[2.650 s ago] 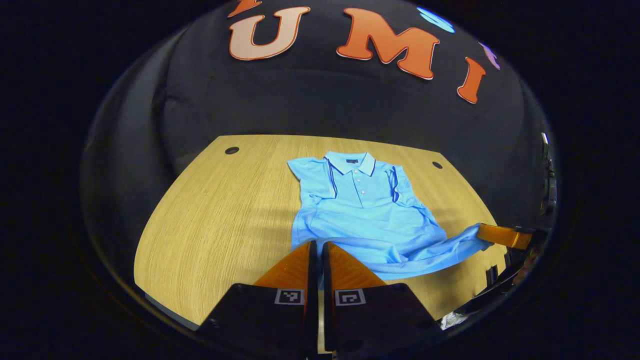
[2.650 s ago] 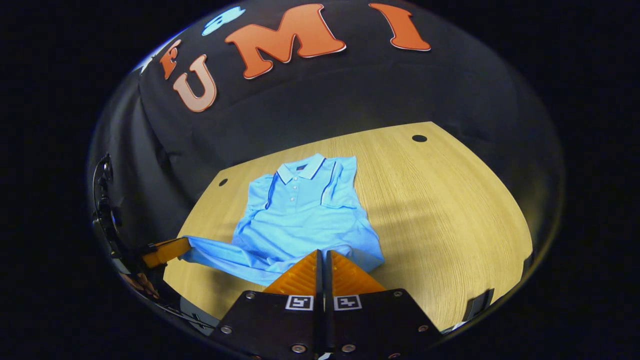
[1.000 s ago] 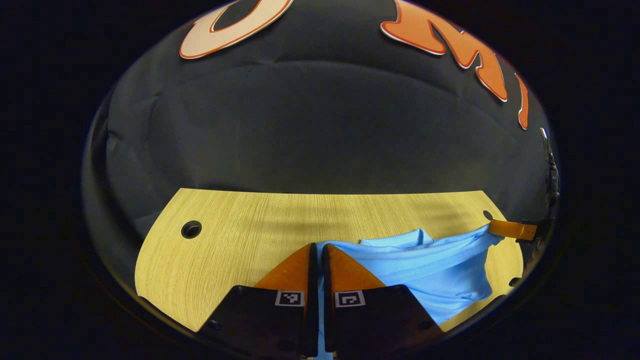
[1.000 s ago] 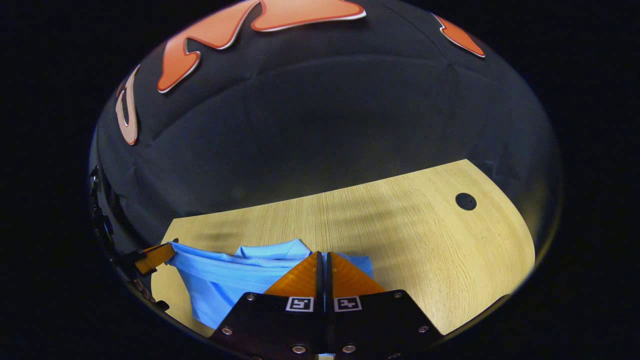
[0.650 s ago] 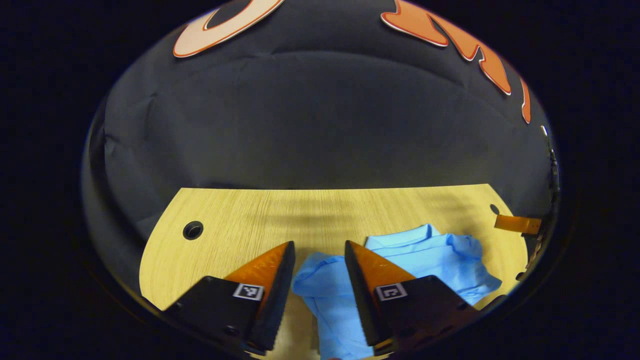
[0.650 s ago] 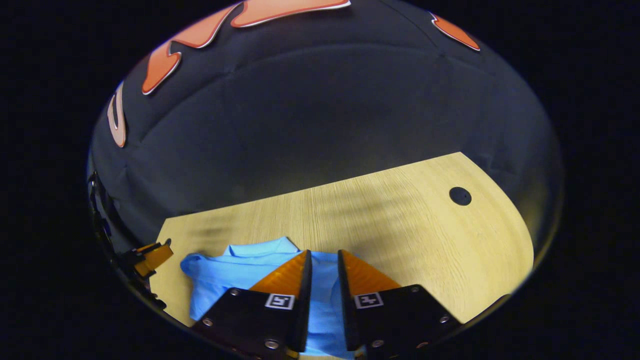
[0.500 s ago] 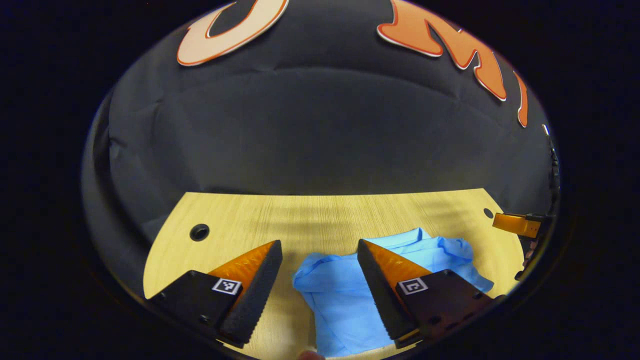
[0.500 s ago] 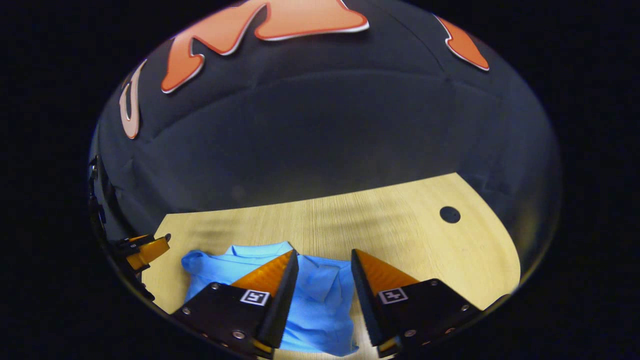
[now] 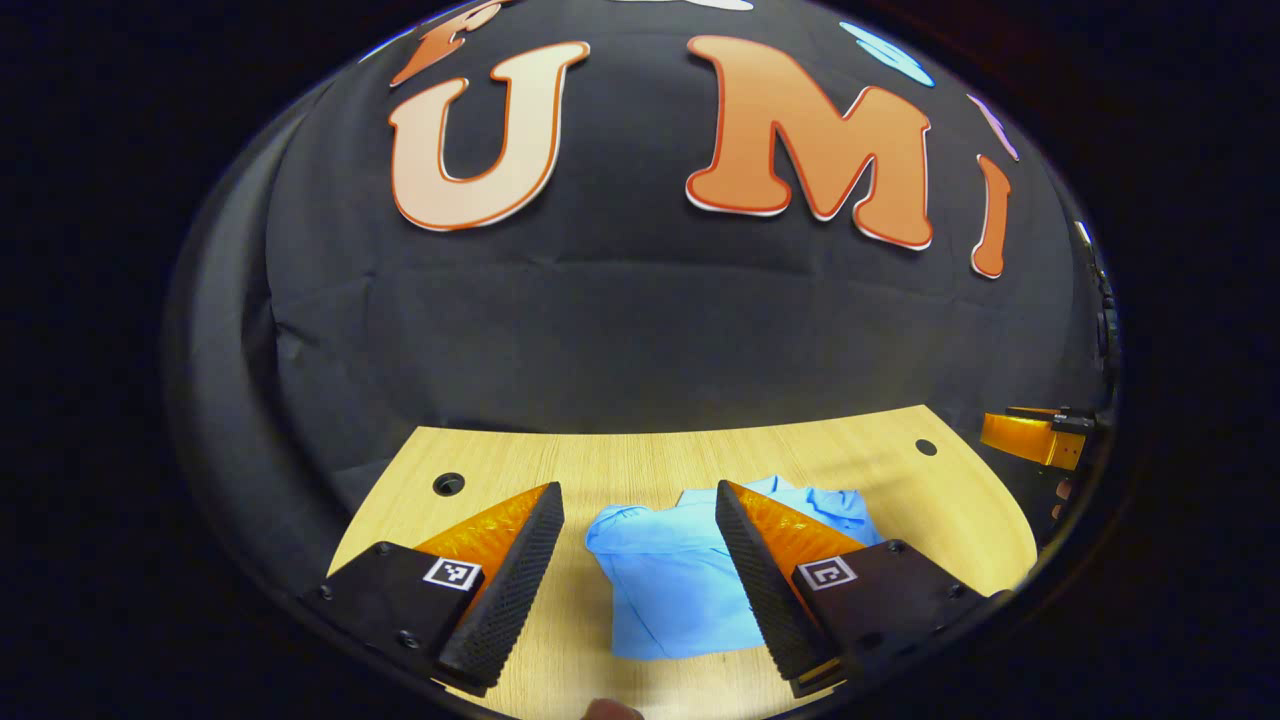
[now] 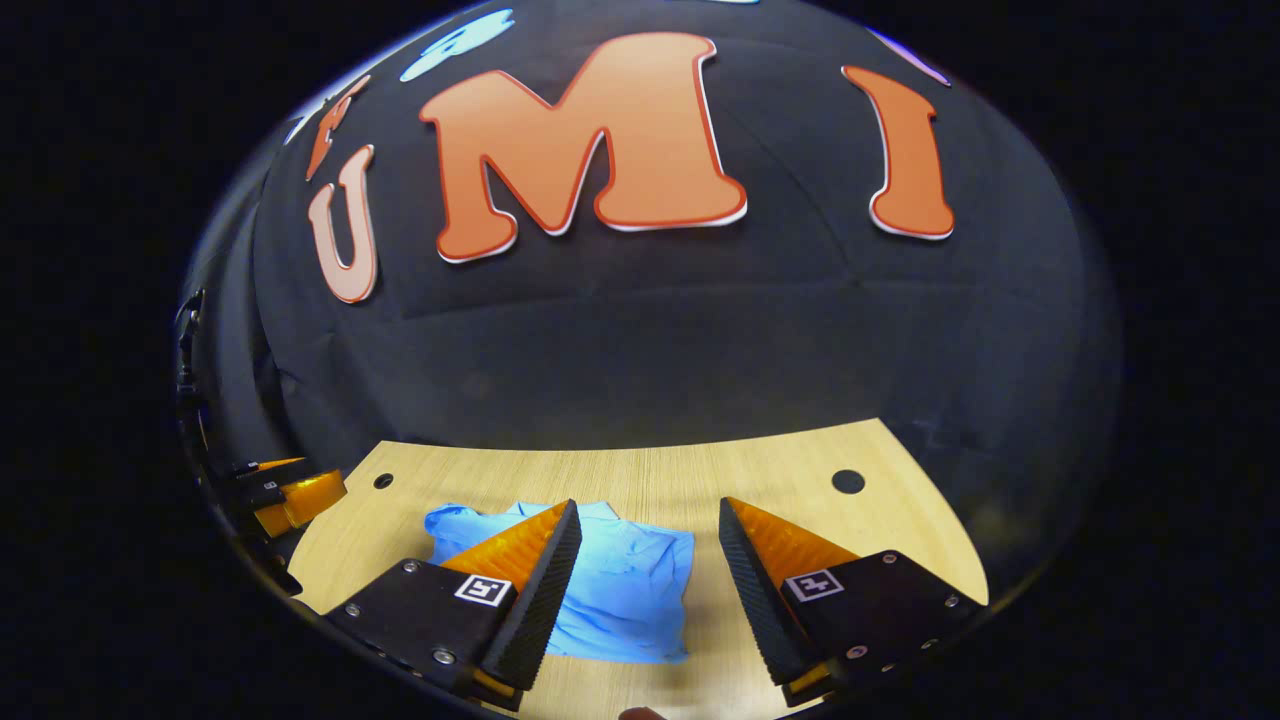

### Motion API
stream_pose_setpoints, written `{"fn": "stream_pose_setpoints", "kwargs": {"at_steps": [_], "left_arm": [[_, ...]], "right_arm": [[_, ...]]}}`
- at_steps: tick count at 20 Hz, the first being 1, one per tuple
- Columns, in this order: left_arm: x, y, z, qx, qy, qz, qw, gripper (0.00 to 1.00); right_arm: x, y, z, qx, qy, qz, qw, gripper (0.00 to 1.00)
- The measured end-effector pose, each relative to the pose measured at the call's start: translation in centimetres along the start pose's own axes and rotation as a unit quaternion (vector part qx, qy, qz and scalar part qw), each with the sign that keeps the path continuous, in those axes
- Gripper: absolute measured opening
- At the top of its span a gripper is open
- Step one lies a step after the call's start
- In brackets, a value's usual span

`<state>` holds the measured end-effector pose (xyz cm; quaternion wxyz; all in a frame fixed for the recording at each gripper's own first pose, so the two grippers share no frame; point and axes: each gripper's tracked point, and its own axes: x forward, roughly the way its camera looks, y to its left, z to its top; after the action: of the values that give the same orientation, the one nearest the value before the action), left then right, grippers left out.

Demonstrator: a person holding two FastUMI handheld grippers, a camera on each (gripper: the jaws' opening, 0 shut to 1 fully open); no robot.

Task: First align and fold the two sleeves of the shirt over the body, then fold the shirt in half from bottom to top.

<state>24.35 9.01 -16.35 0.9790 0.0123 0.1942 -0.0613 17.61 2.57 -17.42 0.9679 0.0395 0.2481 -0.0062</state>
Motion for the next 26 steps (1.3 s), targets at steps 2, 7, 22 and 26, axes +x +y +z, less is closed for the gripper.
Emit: {"fn": "stream_pose_setpoints", "kwargs": {"at_steps": [2,7,22,26], "left_arm": [[-3.2,-0.7,0.6,0.011,-0.02,0.007,1.0,0.99],[-9.9,-3.0,1.0,0.017,-0.051,0.008,0.999,0.99],[-25.9,-5.4,3.0,0.008,-0.154,0.037,0.987,0.99],[-27.9,-4.5,4.9,0.002,-0.178,0.04,0.983,0.99]], "right_arm": [[-2.7,-0.1,0.8,-0.009,-0.019,0.002,1.0,0.84],[-9.9,-0.4,0.8,-0.013,-0.039,0.021,0.999,0.84],[-20.9,1.5,0.6,-0.042,-0.09,0.07,0.993,0.84],[-21.2,2.4,1.7,-0.05,-0.101,0.077,0.991,0.84]]}}
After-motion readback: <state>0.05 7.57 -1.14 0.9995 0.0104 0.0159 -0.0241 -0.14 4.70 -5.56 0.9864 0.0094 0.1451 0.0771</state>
